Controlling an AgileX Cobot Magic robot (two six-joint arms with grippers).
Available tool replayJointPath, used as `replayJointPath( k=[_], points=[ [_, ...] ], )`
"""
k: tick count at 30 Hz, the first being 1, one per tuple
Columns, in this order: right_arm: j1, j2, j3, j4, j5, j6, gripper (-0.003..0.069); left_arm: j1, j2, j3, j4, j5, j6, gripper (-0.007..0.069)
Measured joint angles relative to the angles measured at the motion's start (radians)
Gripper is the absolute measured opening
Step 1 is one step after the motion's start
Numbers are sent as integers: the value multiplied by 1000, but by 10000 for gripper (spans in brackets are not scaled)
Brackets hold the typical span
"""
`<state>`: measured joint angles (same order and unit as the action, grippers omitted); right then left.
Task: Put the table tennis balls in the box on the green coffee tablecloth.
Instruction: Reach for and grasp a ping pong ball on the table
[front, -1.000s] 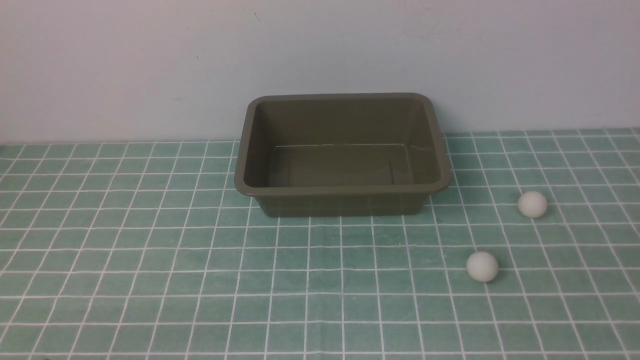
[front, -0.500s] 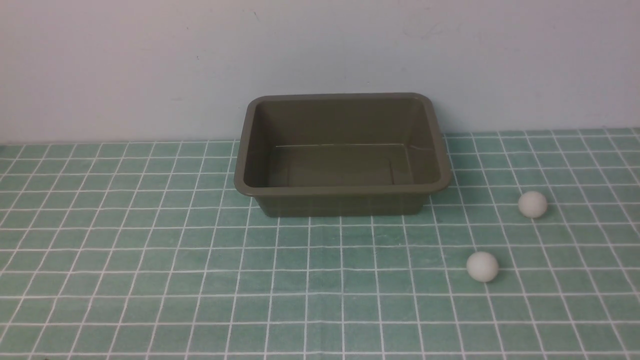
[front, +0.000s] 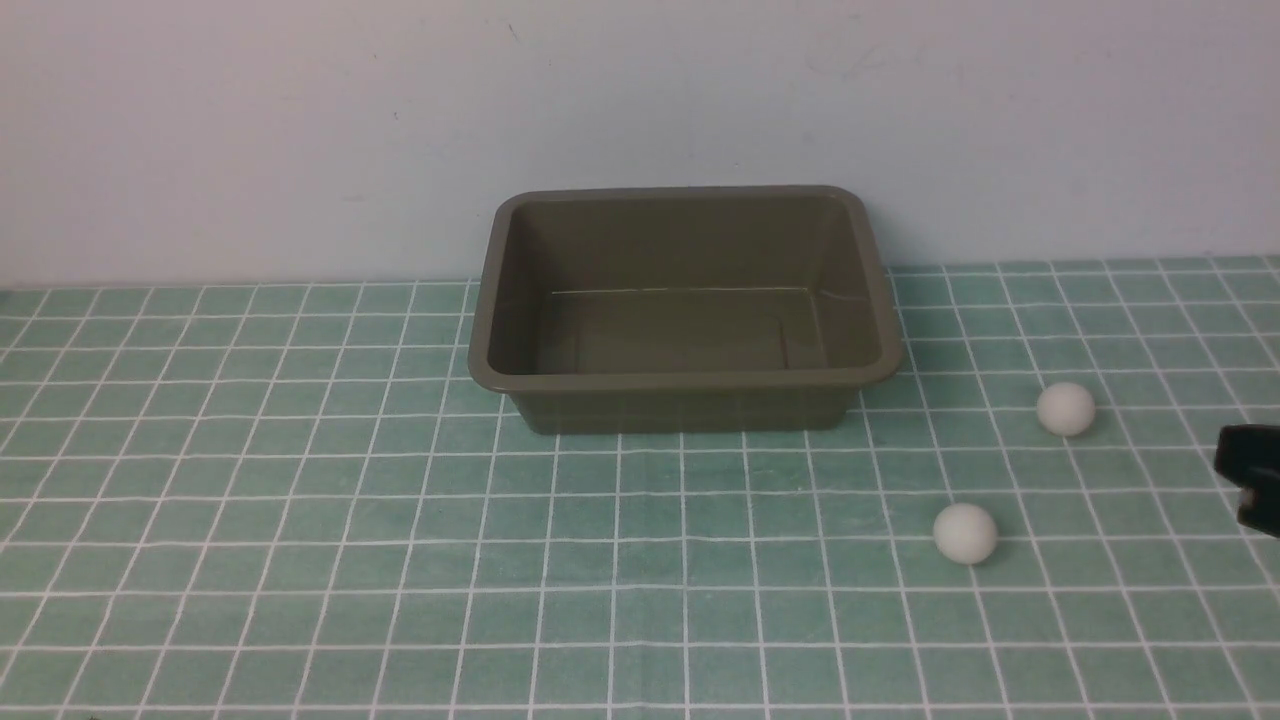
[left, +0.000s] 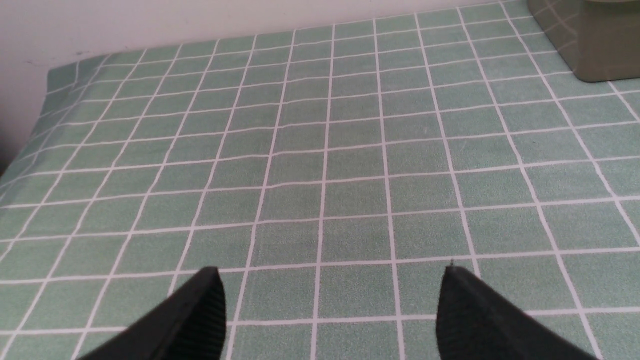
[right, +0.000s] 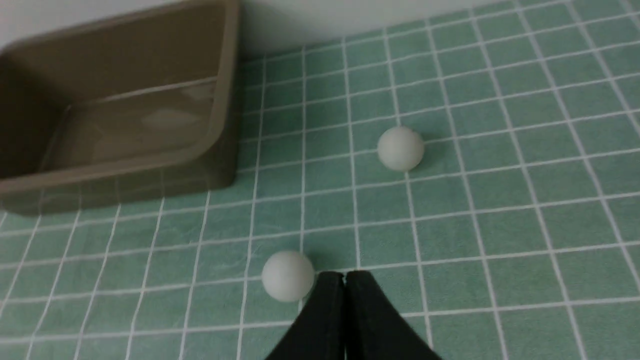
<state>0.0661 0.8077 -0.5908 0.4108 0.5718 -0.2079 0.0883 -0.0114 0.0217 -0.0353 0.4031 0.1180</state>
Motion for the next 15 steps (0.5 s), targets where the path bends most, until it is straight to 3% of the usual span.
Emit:
replayJointPath(
  k=[4, 10, 15],
  points=[
    [1, 0, 0, 98, -6, -46, -17, 0, 0, 0, 0, 0, 0, 510],
    [36, 67, -72, 182, 22, -271, -17, 0, 0, 0, 0, 0, 0, 510],
    [47, 278, -251, 159, 121, -257, -13, 0, 0, 0, 0, 0, 0, 510]
  ],
)
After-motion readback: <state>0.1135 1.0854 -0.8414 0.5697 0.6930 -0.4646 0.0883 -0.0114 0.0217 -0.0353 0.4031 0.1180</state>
